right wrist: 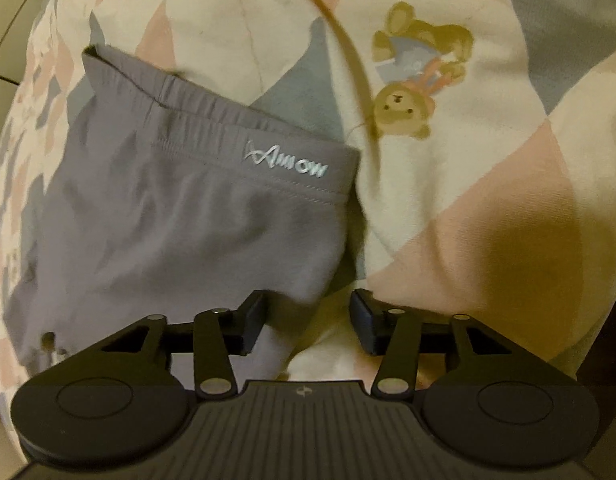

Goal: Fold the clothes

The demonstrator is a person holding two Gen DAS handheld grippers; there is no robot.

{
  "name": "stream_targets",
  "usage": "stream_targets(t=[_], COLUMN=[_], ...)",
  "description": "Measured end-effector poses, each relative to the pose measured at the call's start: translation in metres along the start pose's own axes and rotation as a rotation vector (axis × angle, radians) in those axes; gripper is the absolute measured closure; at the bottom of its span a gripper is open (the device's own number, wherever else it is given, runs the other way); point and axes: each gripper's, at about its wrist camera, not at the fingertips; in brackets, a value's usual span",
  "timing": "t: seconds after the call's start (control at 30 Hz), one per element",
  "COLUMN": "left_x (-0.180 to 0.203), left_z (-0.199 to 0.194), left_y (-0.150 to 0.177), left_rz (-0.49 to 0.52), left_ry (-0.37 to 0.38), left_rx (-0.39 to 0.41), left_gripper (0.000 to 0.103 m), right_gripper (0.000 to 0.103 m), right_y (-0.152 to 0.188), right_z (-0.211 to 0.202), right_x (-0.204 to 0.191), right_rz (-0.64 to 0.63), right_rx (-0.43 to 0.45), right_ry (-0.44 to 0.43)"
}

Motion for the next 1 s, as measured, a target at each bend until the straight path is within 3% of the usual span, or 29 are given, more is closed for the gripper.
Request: stream_targets(t=[0.07, 0.1, 0.13, 0.23, 0.33, 0.4, 0.47, 0.53, 0.67, 0.73, 0.87, 1.0], left_x=[-0.024, -0.039, -0.051, -0.065, -0.047, -0.026, -0.004, 0.008, 0.044, 0.077, 0.144, 0.196], left_z=[0.03, 0.038, 0.037, 0.032, 0.025, 0.029, 0.048, 0.046, 0.008, -0.006, -0.007, 0.006], left_y=[0.002, 0.001, -0.002, -0.012, -0.019, -0.019, -0.012, -0.013, -0.034, -0.038, -0.031, -0.011], left_rz=[-0.112, -0.192, -0.269, -0.366, -0.24, -0.109, 0.042, 0.13, 0.29, 0.436, 0.613, 0.821], left_ry=[-0.054, -0.042, 0.003, 0.088, 0.15, 0.162, 0.09, 0.039, 0.103, 0.17, 0.268, 0.284], left_rx=[-0.113, -0.148, -0.154, -0.148, -0.11, -0.117, -0.174, -0.164, -0.031, 0.061, 0.159, 0.273], left_gripper=[0.085, 0.085, 0.085, 0.085, 0.085, 0.081, 0.079, 0.081, 0.084, 0.076, 0.074, 0.074], right_gripper=[0.046, 0.046, 0.045, 0.046, 0.047, 0.048, 0.05, 0.052, 0.052, 0.052, 0.052, 0.055], right_y=[0.003, 0.005, 0.008, 0.019, 0.04, 0.047, 0.055, 0.063, 0.081, 0.101, 0.141, 0.177], right_z=[0.0, -0.001, -0.002, -0.01, -0.029, -0.027, -0.026, -0.024, -0.04, -0.044, -0.014, 0.018], right_x=[-0.009, -0.013, -0.016, -0.025, -0.036, -0.045, -0.054, -0.064, -0.099, -0.123, -0.186, -0.236], right_rz=[-0.018, -0.027, -0.034, -0.053, -0.085, -0.139, -0.192, -0.246, -0.438, -0.619, -0.929, -1.204], right_rx=[0.0, 0.0, 0.006, 0.061, 0.189, 0.178, 0.166, 0.154, 0.222, 0.213, 0.201, 0.206], right_ry=[0.029, 0.042, 0.051, 0.076, 0.06, 0.09, 0.12, 0.149, 0.134, 0.094, -0.022, -0.078])
Point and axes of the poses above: each gripper's, at about its wrist camera, not at the fingertips, and z roughly the way its jaws point, x to its right, y to its underside, and after that the axes turned 2 degrees about -y, right-handed
